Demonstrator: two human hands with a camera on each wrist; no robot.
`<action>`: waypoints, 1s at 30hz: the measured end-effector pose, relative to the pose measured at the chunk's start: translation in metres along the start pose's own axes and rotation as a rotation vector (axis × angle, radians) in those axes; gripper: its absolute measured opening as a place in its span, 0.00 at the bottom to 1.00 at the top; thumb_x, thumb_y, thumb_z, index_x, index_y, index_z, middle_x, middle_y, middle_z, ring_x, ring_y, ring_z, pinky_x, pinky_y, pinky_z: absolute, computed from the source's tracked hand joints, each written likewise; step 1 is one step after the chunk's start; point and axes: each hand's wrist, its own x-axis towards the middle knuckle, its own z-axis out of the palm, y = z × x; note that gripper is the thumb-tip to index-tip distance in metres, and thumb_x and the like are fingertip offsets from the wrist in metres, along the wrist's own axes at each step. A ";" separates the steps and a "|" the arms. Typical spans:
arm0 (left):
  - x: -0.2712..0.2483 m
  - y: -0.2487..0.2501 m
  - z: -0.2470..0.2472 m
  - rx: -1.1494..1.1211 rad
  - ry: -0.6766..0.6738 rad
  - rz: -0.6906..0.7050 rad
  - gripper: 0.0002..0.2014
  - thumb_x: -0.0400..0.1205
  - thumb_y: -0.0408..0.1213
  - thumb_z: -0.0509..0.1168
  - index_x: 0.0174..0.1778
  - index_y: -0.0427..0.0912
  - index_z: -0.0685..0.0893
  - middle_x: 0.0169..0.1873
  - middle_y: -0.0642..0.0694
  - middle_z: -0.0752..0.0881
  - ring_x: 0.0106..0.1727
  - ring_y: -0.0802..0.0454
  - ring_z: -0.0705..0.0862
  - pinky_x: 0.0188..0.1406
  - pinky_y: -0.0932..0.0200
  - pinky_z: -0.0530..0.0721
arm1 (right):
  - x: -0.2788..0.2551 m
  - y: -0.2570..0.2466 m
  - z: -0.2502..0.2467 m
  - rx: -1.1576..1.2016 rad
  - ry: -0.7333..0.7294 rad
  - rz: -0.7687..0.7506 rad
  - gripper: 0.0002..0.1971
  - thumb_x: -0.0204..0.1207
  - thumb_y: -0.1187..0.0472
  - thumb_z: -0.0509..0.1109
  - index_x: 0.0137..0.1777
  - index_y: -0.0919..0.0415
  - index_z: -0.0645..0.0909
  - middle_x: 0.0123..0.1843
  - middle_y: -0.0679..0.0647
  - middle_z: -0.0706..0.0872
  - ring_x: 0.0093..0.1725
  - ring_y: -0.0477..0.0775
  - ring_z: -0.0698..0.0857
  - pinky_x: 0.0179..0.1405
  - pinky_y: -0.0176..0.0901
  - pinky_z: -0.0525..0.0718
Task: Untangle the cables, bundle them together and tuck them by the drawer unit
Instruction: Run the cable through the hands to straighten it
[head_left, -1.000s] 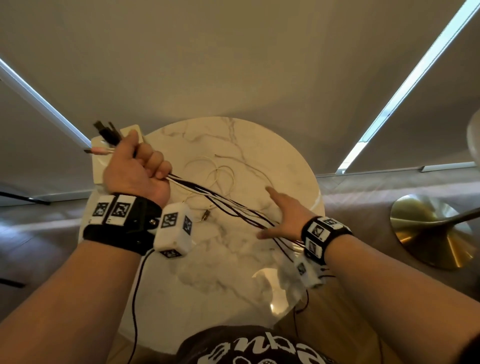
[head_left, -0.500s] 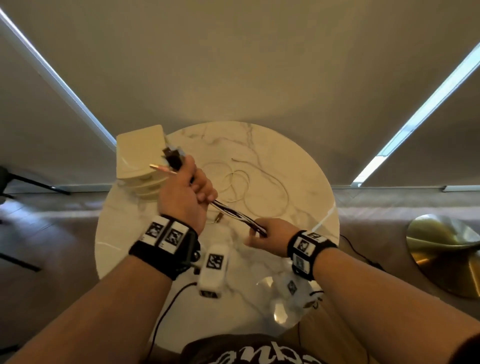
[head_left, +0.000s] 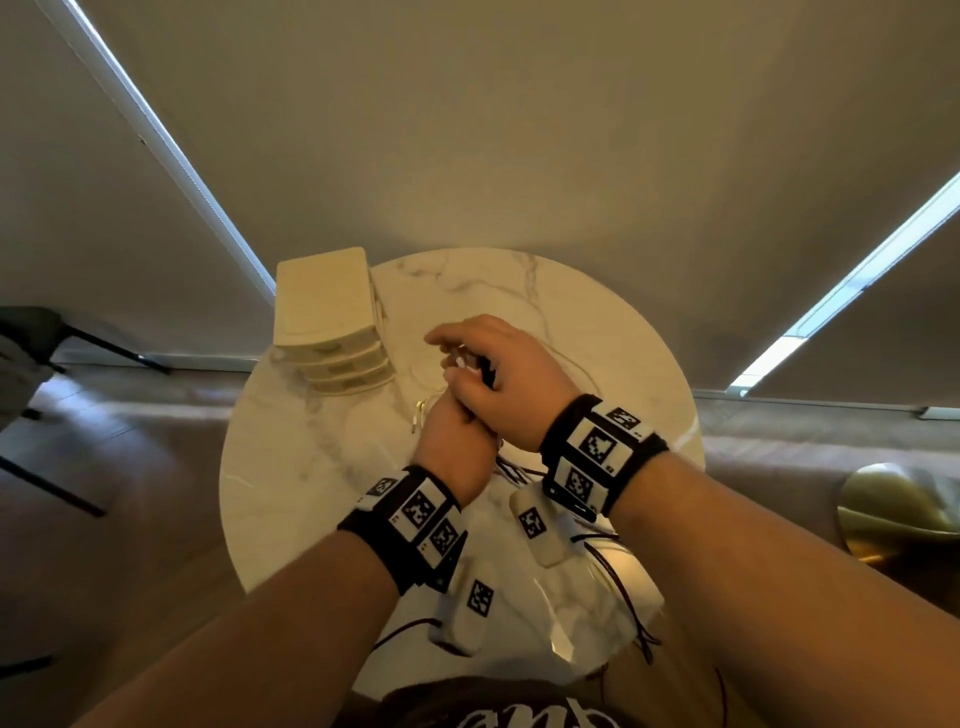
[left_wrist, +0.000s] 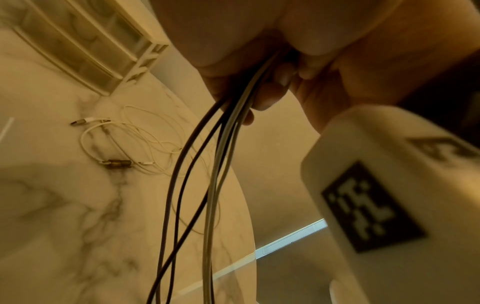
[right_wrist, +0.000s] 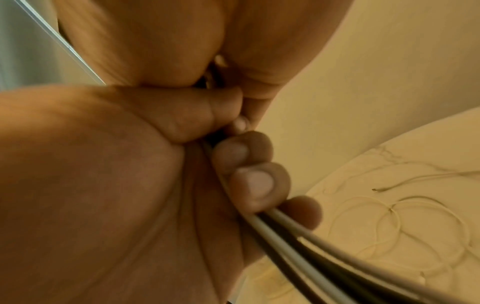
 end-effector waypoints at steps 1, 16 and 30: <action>0.001 0.002 0.000 -0.061 -0.017 -0.030 0.20 0.87 0.24 0.63 0.50 0.61 0.76 0.46 0.61 0.82 0.44 0.66 0.82 0.47 0.64 0.85 | -0.001 0.001 0.001 -0.029 -0.001 -0.008 0.17 0.83 0.58 0.67 0.70 0.49 0.83 0.60 0.45 0.84 0.60 0.44 0.83 0.65 0.51 0.83; 0.018 0.004 -0.010 -0.637 -0.093 -0.502 0.18 0.94 0.35 0.52 0.76 0.35 0.79 0.71 0.35 0.85 0.72 0.36 0.83 0.69 0.46 0.82 | -0.010 0.019 0.018 0.348 -0.022 0.227 0.29 0.80 0.40 0.72 0.79 0.38 0.66 0.71 0.44 0.84 0.68 0.47 0.85 0.67 0.44 0.84; 0.081 -0.042 -0.102 -1.138 0.342 -0.546 0.20 0.89 0.45 0.58 0.28 0.48 0.71 0.21 0.53 0.68 0.21 0.52 0.69 0.33 0.57 0.72 | -0.105 0.149 0.033 -0.413 -0.537 0.885 0.28 0.83 0.29 0.59 0.40 0.53 0.83 0.36 0.51 0.86 0.40 0.54 0.86 0.39 0.44 0.77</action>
